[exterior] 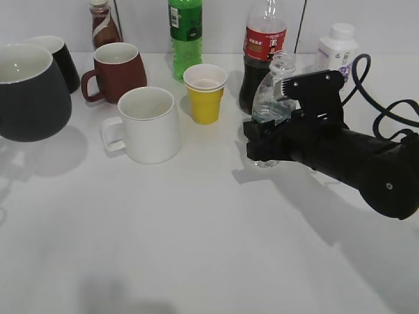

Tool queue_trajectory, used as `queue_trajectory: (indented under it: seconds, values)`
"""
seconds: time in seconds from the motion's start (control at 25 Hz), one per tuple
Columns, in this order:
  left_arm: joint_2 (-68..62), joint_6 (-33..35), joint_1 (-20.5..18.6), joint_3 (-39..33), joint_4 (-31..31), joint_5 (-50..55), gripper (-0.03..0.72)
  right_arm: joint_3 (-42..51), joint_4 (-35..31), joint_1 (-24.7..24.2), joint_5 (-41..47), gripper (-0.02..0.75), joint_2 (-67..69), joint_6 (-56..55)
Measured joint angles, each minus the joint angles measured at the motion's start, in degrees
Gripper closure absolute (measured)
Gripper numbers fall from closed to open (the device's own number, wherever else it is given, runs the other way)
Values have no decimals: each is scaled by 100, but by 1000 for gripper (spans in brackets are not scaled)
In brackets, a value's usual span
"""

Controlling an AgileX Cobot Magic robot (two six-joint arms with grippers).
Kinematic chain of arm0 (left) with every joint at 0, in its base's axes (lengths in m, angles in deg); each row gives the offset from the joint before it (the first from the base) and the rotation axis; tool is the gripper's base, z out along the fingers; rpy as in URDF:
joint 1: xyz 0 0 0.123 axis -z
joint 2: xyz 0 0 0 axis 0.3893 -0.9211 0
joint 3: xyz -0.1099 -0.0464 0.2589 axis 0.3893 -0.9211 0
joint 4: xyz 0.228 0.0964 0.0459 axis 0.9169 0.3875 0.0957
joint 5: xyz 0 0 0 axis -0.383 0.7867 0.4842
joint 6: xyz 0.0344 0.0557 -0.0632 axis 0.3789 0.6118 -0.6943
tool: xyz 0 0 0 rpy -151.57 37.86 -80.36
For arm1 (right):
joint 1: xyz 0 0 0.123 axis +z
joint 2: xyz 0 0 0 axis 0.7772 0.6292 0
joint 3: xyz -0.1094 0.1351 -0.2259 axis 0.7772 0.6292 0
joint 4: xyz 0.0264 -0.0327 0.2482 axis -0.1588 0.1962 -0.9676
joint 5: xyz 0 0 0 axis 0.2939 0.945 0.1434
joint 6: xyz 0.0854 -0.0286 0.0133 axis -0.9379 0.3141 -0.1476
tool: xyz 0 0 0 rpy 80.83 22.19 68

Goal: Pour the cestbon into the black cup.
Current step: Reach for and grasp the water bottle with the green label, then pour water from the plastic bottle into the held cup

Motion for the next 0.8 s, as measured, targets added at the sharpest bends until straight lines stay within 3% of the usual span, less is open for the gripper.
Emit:
queue_trajectory:
  seconds: [0.08,0.2,0.44,0.6,0.8]
  values:
    - [209,-191,141,0,74,357,646,-6,184,0,89,278,-49,94]
    - [548,-399,653,19,126,1040,646,0,867,0,349,278,-363,483]
    - [788,-507,2231,241,12,2511,646,-602,2019,113,1653,278,-1283,1108]
    - [788,-528,3070,506,-255,3062,646,-1242,2340,375,2497,278,-1484,2017]
    - [792,-533,3485,910,-535,3845,646,-1650,2422,771,2876,278,-1484,3299]
